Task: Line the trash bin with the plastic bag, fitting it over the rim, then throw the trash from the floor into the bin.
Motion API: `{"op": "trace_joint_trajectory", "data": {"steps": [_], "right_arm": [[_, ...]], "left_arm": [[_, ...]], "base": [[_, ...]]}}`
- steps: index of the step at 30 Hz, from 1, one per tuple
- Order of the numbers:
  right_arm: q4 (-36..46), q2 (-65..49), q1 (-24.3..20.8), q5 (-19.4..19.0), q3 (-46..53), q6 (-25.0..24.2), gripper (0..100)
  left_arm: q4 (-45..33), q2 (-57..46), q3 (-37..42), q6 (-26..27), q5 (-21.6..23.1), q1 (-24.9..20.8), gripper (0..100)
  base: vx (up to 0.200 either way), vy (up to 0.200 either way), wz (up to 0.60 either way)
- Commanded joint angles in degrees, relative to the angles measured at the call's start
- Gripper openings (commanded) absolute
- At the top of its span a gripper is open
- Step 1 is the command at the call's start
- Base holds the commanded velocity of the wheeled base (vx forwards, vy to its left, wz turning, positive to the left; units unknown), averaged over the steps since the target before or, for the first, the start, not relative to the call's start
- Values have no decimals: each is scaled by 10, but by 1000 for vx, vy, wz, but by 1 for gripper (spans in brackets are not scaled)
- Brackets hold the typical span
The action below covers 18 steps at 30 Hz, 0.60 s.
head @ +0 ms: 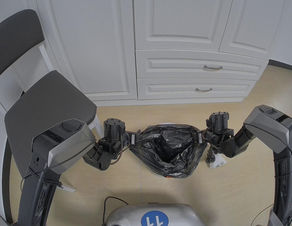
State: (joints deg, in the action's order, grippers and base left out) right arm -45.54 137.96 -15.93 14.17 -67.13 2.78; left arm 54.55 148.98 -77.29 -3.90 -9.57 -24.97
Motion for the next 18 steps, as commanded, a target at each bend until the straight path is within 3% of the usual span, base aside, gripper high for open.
{"op": "trace_joint_trajectory", "data": {"steps": [1,18], "right_arm": [[-2,36,3,0,-16,-1,100],[-2,19,6,4,-9,-6,100]], "left_arm": [[-1,15,-2,4,-3,-2,100],[-6,30,2,27,-17,-3,100]], "base": [[0,0,0],[0,0,0]]}}
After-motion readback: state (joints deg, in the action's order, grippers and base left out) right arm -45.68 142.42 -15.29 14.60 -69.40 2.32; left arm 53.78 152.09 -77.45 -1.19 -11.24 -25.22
